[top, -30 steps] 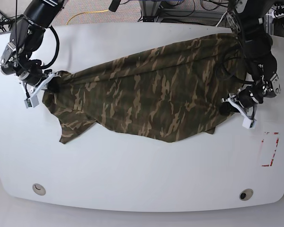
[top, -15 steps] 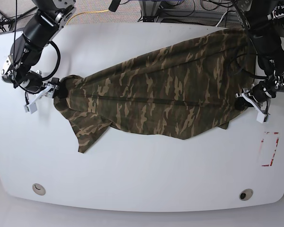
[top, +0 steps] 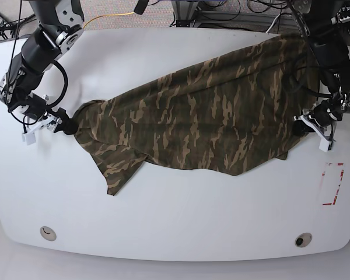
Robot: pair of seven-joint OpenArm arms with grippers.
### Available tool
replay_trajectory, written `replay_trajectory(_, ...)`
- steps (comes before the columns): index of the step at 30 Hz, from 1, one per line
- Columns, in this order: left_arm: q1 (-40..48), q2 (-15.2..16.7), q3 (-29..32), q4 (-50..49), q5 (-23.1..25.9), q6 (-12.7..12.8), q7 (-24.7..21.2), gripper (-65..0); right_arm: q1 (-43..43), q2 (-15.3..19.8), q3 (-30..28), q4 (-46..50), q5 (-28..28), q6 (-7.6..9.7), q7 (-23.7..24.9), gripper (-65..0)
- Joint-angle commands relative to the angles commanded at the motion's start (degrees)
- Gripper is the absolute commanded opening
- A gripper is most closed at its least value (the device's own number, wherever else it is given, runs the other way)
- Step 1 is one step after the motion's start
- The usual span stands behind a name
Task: Fold the T-shirt properly
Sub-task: 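Lift the shirt edge with both grippers and swing it over the table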
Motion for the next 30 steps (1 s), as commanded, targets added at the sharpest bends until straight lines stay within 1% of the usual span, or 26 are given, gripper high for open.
replay_trajectory(4,0.0,0.0,0.0,0.0,0.0,0.0,0.0,-63.9,-0.1,-0.8,0.0,0.0,1.9,0.00,-0.5,-19.0)
replay_trajectory(6,0.0,0.0,0.0,0.0,0.0,0.0,0.0,-63.9,0.0,-2.0,0.0,0.1,1.7,0.00,-0.4,-19.2)
replay_trajectory(8,0.0,-0.1,0.0,0.0,0.0,0.0,0.0,-63.9,0.0,-2.2,0.0,0.1,1.5,0.00,0.1,-20.1)
replay_trajectory(10,0.0,-0.1,0.1,0.0,0.0,0.0,0.0,-63.9,0.1,-2.2,-0.1,0.1,1.5,0.00,2.3,-27.4)
replay_trajectory(11,0.0,-0.1,0.1,0.0,0.0,0.0,0.0,-63.9,0.1,-2.2,-0.1,0.0,1.5,0.00,3.2,-32.3)
replay_trajectory(12,0.0,-0.1,0.1,0.1,0.0,0.0,0.0,-63.9,0.1,-2.2,-0.1,-0.1,1.5,0.00,3.7,-38.2)
replay_trajectory(14,0.0,-0.2,0.1,0.1,0.2,0.0,-0.1,-63.9,0.1,-2.1,-0.1,-0.2,1.4,0.00,4.6,-54.4)
replay_trajectory(15,0.0,-0.2,0.1,0.1,0.4,0.0,-0.1,-63.9,0.1,-2.0,-0.1,-0.2,1.3,0.00,4.8,-61.4)
replay_trajectory(16,0.0,-0.2,0.2,0.1,0.4,0.0,-0.1,-63.9,0.1,-1.9,-0.2,-0.1,1.1,0.00,4.8,-65.0)
replay_trajectory(17,0.0,-0.2,0.3,0.1,0.4,0.0,-0.1,-63.9,0.1,-1.6,-0.4,0.1,0.7,0.00,4.8,-65.0)
replay_trajectory(20,0.0,-0.2,0.4,1.6,0.4,0.0,0.0,-63.9,0.1,-0.2,-4.3,0.4,1.1,0.00,4.8,-65.0)
replay_trajectory(22,0.0,-0.2,0.4,4.4,0.5,0.0,0.1,-64.0,0.1,1.1,-6.2,2.6,2.7,0.00,4.8,-65.0)
replay_trajectory(25,0.0,-0.2,0.4,8.6,0.5,0.0,0.4,-64.0,0.1,1.2,-8.0,6.9,3.3,0.00,4.5,-65.0)
replay_trajectory(27,0.0,-0.2,0.4,12.7,0.2,0.0,2.5,-64.0,0.4,1.4,-9.3,10.5,3.3,0.00,4.2,-65.0)
replay_trajectory(29,-0.2,-0.2,0.2,15.6,0.1,0.0,4.0,-64.0,1.7,1.6,-10.0,12.2,3.2,0.00,3.2,-65.0)
replay_trajectory(30,-0.3,-0.2,0.2,17.7,0.1,0.0,5.0,-64.0,2.5,2.4,-10.5,12.7,3.1,0.00,2.3,-65.0)
